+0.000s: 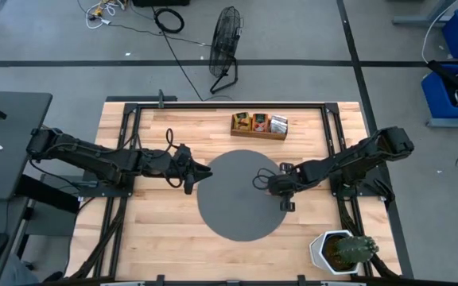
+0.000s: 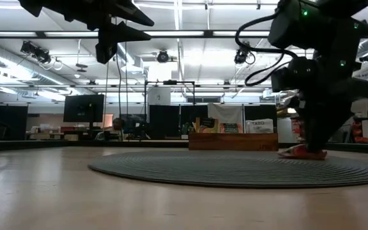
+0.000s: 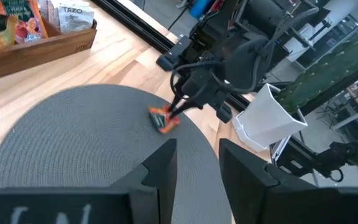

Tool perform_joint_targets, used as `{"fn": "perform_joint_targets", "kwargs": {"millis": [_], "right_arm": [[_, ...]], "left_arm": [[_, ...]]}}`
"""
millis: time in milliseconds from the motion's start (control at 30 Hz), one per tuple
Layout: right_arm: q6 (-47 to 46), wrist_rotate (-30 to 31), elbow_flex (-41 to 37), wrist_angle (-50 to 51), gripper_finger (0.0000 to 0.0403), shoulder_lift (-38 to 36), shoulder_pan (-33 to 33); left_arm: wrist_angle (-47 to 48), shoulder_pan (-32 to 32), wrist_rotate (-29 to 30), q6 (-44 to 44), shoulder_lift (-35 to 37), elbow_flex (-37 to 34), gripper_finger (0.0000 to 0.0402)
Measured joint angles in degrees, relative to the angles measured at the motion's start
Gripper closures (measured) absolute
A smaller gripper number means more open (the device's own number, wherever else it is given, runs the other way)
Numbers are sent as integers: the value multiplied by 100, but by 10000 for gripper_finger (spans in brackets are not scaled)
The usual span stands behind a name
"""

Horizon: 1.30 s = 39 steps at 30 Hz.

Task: Pick & Place Tea
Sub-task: Put the orange tea bag into the middle section of the wooden organizer

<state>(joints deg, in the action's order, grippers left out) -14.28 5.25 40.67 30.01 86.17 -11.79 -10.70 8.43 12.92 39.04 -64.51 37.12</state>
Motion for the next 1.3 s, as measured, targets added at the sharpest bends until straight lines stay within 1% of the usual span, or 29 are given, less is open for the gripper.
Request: {"fn": "perform_joint_targets", "kwargs": {"millis": [67,200,300,400,500,600,733,833,933,1000,1100,1300], "right_arm": [[91,219,169,372,387,-4,-5],[273,518,683,719,397,-79,-5],[287,954,1208,856,398,-79,-5],[499,1451,1751,736,399,-90,36],[754,1773,2107,268,401,-91,161],[888,2001,2337,-14,401,-94,335],[925,2286,2418,-472,402,-94,556],[1007,2308,2419,-861,402,-94,645],[1340,2335,2419,-1344,403,-94,665],[1488,2454,2421,-1608,403,-94,668],[1526,2564,2421,-1762,403,-94,706],[1555,2540,2421,-2206,403,-94,815]], "left_arm": [[-2,0,1,94,0,0,280],[-22,0,74,410,0,0,280],[-152,0,458,780,0,0,280],[-551,0,1016,980,0,0,280],[-1125,0,1573,803,0,0,280],[-1739,0,2123,303,0,0,280],[-2425,-1,2602,-545,0,0,280],[-2664,-78,2698,-831,0,0,280],[-2660,-206,2711,-823,0,0,280],[-2667,-279,2715,-827,0,0,280],[-2679,-351,2684,-904,0,0,280],[-2754,-428,2650,-1169,0,0,280]]}}
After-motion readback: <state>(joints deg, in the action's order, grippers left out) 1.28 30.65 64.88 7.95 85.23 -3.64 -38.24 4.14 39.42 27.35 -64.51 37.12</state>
